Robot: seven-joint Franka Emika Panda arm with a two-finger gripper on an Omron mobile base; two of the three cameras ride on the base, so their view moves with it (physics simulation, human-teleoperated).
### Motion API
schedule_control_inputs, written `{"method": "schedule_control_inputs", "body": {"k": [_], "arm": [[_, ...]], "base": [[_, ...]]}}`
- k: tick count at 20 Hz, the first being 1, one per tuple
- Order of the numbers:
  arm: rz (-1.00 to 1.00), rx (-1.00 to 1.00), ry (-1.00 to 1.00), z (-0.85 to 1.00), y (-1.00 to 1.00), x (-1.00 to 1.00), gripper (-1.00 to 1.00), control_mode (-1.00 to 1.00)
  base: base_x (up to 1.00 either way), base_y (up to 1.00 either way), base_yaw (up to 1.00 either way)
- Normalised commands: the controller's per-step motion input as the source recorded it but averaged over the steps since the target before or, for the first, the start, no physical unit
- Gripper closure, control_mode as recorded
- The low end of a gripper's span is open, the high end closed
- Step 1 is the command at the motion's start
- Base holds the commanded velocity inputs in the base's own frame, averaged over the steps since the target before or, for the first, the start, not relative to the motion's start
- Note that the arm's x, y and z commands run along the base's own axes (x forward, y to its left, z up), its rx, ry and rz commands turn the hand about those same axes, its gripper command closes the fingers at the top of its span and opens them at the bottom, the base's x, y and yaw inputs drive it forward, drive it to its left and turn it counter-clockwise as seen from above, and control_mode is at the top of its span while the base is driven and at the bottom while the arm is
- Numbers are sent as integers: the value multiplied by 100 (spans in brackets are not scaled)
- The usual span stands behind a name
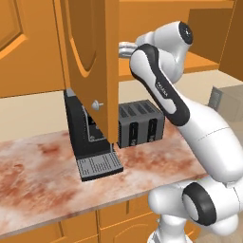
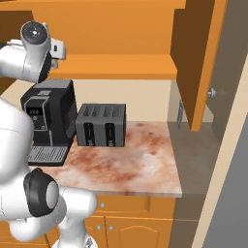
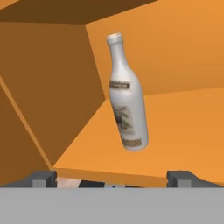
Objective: There is a bowl on the dining counter. Grab a lemon wedge from the fridge and place it in the bowl. Then get the liquor bottle and glass cup from the cabinet and place them next to the bowl.
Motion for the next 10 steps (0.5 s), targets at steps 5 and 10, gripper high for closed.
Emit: {"method": "schedule_control_inputs", "body": {"k": [5,10], "arm": [[0,0,5,0,22,50,-100,-100],[0,0,1,0,13,54,-100,-100]], "base": [[0,0,0],[0,0,0]]}}
